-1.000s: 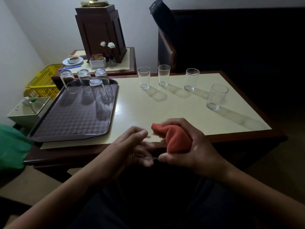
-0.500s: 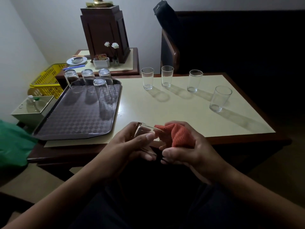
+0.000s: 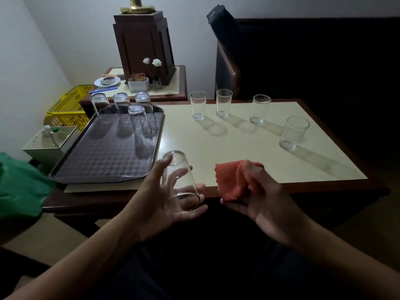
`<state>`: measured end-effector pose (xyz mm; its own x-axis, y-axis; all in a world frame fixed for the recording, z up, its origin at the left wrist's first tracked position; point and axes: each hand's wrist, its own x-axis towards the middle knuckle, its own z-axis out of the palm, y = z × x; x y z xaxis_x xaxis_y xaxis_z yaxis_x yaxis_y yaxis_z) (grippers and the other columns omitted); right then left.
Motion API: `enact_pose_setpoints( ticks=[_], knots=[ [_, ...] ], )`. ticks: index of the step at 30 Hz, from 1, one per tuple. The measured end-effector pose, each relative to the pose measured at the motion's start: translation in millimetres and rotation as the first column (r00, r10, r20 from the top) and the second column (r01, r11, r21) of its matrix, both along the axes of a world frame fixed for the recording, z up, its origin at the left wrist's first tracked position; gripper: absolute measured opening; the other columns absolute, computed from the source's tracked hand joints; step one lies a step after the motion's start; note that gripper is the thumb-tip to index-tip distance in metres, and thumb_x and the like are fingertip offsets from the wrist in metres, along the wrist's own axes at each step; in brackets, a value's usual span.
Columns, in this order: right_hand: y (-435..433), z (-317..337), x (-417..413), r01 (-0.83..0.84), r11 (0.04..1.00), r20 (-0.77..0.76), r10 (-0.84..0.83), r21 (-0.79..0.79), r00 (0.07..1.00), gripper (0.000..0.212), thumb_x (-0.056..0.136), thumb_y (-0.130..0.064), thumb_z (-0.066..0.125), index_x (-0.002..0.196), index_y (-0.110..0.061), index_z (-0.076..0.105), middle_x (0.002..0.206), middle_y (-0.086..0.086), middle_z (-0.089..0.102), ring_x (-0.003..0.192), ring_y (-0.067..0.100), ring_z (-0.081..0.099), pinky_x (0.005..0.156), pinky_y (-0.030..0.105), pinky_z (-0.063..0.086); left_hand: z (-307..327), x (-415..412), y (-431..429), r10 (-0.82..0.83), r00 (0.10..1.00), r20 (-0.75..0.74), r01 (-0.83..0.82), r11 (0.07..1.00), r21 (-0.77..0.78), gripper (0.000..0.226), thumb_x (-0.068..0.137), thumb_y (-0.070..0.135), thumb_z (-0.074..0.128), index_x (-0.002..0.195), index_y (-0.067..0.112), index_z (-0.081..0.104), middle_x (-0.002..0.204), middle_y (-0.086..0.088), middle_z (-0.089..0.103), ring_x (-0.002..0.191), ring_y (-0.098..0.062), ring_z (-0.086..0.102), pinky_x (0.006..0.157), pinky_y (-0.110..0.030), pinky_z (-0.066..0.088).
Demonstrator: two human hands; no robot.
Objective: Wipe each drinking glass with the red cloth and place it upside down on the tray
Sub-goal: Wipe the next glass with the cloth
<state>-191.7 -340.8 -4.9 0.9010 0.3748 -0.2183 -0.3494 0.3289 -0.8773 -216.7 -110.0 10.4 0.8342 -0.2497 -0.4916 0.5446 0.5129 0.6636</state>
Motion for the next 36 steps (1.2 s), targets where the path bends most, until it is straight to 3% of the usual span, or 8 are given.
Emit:
enact_pose_setpoints(
  ticks=[5, 11, 14, 19, 24, 30, 33, 36],
  knots=[
    [-5.9, -9.2, 13.7, 0.06, 0.996, -0.19, -0.047, 0.063, 0.981, 0.071, 0.096, -0.062, 0.054, 0.138, -0.005, 0.065, 0.135, 0.021, 0.071, 0.13, 0.037, 0.067, 0.107, 0.056, 0.054, 2.1, -2.7, 7.7, -0.4, 0.901, 0.17, 0.299, 0.855, 0.424, 0.085, 0.067, 0.015, 0.086, 0.141, 0.015, 0.045, 0.098, -0.015, 0.068, 0.077, -0.032, 0.066, 0.073, -0.043, 0.061],
    [-0.6, -14.0, -2.4, -0.174, 0.951, 0.21, 0.231, -0.257, 0.95, 0.055, 0.096, -0.07, 0.046, 0.145, -0.046, 0.057, 0.151, -0.011, 0.062, 0.141, 0.013, 0.058, 0.12, 0.05, 0.042, 8.1, 1.0, 21.0, -0.464, 0.853, 0.241, 0.186, 0.7, 0.689, 0.07, 0.06, 0.023, 0.098, 0.123, 0.024, 0.068, 0.108, -0.007, 0.074, 0.09, -0.022, 0.072, 0.076, -0.031, 0.059],
    [5.2, -19.3, -10.6, -0.139, 0.888, 0.29, 0.287, -0.439, 0.913, 0.069, 0.093, -0.063, 0.061, 0.157, -0.044, 0.042, 0.155, -0.02, 0.055, 0.144, 0.001, 0.051, 0.123, 0.038, 0.041, 13.5, 0.1, 22.0, -0.491, 0.829, 0.269, 0.168, 0.677, 0.717, 0.068, 0.06, 0.02, 0.099, 0.121, 0.034, 0.073, 0.11, 0.002, 0.078, 0.095, -0.015, 0.077, 0.077, -0.023, 0.057],
    [3.7, -7.7, -5.1, -0.239, 0.971, -0.165, 0.238, 0.015, 0.957, 0.059, 0.09, -0.044, 0.07, 0.141, -0.015, 0.063, 0.141, 0.014, 0.069, 0.128, 0.032, 0.067, 0.102, 0.055, 0.059, 4.6, -1.1, 24.5, -0.46, 0.846, 0.269, 0.161, 0.702, 0.693, 0.072, 0.058, 0.025, 0.087, 0.123, 0.023, 0.057, 0.123, -0.007, 0.07, 0.102, -0.023, 0.073, 0.081, -0.032, 0.06],
    [-8.2, -10.0, 3.3, -0.343, 0.938, -0.15, 0.348, 0.057, 0.925, 0.073, 0.069, -0.036, 0.099, 0.131, -0.011, 0.071, 0.125, 0.018, 0.071, 0.117, 0.031, 0.07, 0.098, 0.053, 0.06, -0.9, 1.5, 19.0, -0.3, 0.871, 0.39, 0.022, 0.815, 0.579, 0.055, 0.069, 0.021, 0.087, 0.121, 0.022, 0.068, 0.126, -0.007, 0.073, 0.112, -0.026, 0.073, 0.089, -0.034, 0.06],
    [-12.6, -13.5, 7.1, -0.358, 0.912, -0.143, 0.388, 0.198, 0.91, 0.079, 0.075, -0.048, 0.092, 0.139, -0.01, 0.067, 0.141, 0.02, 0.066, 0.131, 0.036, 0.065, 0.104, 0.061, 0.055, 4.2, -6.9, 15.3, -0.44, 0.795, 0.417, 0.081, 0.759, 0.646, 0.043, 0.08, 0.027, 0.074, 0.12, 0.022, 0.061, 0.118, -0.005, 0.07, 0.103, -0.019, 0.07, 0.088, -0.031, 0.055],
    [-9.9, -9.9, 2.0, -0.416, 0.887, 0.103, 0.441, -0.2, 0.892, 0.074, 0.077, -0.044, 0.091, 0.142, -0.022, 0.063, 0.14, 0.019, 0.065, 0.133, 0.037, 0.063, 0.107, 0.061, 0.054, -2.7, -7.6, 3.2, -0.399, 0.809, 0.431, 0.035, 0.765, 0.643, 0.044, 0.086, 0.042, 0.073, 0.12, 0.021, 0.056, 0.108, -0.016, 0.064, 0.09, -0.022, 0.067, 0.079, -0.033, 0.053],
    [-5.9, -3.7, -8.8, -0.027, 0.773, 0.557, 0.481, -0.634, 0.677, 0.078, 0.075, -0.032, 0.097, 0.143, -0.031, 0.061, 0.138, -0.005, 0.066, 0.129, 0.016, 0.064, 0.111, 0.036, 0.053, -10.5, -5.3, -5.9, -0.198, 0.94, 0.278, 0.014, 0.835, 0.55, 0.065, 0.077, 0.065, 0.073, 0.118, 0.017, 0.057, 0.101, -0.019, 0.063, 0.08, -0.027, 0.059, 0.065, -0.034, 0.047]
  ],
)
